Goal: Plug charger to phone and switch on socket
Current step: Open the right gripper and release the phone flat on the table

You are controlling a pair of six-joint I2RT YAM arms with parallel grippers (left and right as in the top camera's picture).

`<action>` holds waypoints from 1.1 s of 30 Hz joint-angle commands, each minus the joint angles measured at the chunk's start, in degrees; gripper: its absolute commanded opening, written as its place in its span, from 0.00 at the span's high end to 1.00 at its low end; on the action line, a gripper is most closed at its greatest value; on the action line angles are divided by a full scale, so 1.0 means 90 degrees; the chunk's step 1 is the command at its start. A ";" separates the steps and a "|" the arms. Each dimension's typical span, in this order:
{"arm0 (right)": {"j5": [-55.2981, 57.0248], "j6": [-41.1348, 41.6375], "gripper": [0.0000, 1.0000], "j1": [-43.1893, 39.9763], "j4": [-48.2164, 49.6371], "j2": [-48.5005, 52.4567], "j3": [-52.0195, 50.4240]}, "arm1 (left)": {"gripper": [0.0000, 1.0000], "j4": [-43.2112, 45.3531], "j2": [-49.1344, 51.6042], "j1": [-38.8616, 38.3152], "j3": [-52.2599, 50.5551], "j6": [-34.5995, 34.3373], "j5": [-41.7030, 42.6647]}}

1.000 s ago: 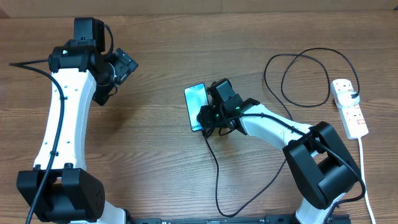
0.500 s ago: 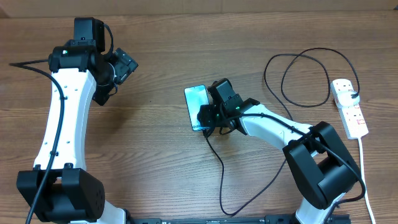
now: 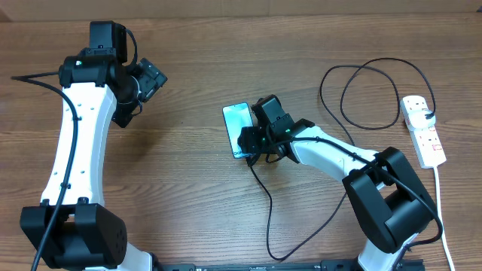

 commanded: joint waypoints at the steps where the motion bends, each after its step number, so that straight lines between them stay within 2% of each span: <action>1: 0.0053 0.0002 0.33 0.0036 -0.0005 0.0036 -0.0070 | 0.00 -0.0022 -0.0141 -0.0015 0.0090 0.0078 -0.0112; 15: -0.0425 0.0010 0.29 0.0036 -0.0131 0.0036 -0.0070 | 0.00 -0.0024 -0.0141 -0.0015 0.0090 0.0078 -0.0112; 18: -0.0561 0.0136 0.22 0.0036 -0.0199 0.0036 -0.0070 | 0.00 -0.0022 -0.0141 -0.0015 0.0090 0.0078 -0.0114; 20: -0.0498 0.0151 0.02 0.0036 -0.0260 0.0036 -0.0070 | 0.00 -0.0022 -0.0141 -0.0015 0.0090 0.0078 -0.0114; 21: -0.0386 0.0206 0.00 0.0036 -0.0289 0.0036 -0.0070 | 0.00 -0.0022 -0.0141 -0.0015 0.0090 0.0075 -0.0114; 24: 0.0019 0.0379 0.00 0.0012 -0.0306 -0.0032 -0.0036 | 0.00 -0.0022 -0.0141 -0.0015 0.0090 0.0078 -0.0112; 28: 0.0250 0.0153 0.00 -0.0134 -0.0549 -0.0379 0.0257 | 0.00 -0.0022 -0.0141 -0.0015 0.0090 0.0078 -0.0112; 33: 0.0362 -0.0104 0.00 -0.0627 -0.1921 -0.1015 0.1239 | 0.00 -0.0022 -0.0141 -0.0015 0.0090 0.0078 -0.0114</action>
